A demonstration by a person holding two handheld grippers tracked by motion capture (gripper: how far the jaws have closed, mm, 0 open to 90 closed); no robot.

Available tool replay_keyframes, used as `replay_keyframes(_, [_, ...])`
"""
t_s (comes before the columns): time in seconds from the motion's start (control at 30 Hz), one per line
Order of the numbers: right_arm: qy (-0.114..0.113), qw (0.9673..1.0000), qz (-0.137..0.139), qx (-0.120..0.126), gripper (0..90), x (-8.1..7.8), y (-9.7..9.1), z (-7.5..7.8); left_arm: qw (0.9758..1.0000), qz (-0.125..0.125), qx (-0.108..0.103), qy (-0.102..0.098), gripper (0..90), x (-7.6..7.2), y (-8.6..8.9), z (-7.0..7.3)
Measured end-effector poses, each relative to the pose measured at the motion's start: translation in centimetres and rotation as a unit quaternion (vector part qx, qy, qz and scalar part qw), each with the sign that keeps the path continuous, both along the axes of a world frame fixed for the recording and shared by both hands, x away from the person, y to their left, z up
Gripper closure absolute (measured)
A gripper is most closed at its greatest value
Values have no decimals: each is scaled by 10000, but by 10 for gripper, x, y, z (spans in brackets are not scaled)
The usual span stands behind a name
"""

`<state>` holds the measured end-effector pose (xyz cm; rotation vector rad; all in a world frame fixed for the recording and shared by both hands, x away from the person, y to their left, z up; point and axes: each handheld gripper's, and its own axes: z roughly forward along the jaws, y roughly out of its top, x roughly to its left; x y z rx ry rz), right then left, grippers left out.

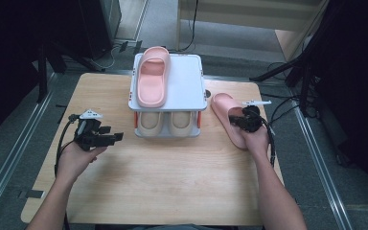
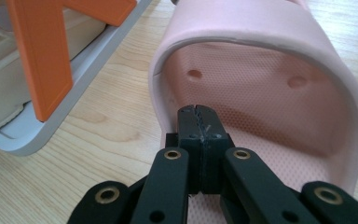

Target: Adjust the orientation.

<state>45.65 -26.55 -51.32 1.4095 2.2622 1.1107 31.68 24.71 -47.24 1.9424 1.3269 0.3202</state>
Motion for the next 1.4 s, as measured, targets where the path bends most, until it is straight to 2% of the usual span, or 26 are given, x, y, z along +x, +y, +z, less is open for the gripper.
replay_keyframes(0.67, [-78,9999,114,-61,885,-2,24,0,10000,8,19,69,374,2,1,-2])
replay_keyframes(0.83, [-72,10000,55,-2,869,-2,19,3,10000,3,1,85,375,3,2,-2])
replay_keyframes(1.17, [-241,9997,70,31,796,-11,10,18,9999,-14,-66,129,376,10,3,-2])
replay_keyframes(1.27, [-269,9996,68,-43,768,-14,7,21,9998,-51,-76,175,379,13,1,-4])
replay_keyframes(1.33, [-393,9992,49,-54,753,-18,5,22,9998,-53,-64,186,381,16,0,-4])
replay_keyframes(1.4, [-405,9992,19,-33,739,-21,1,24,9998,-73,-62,195,381,18,-1,-4])
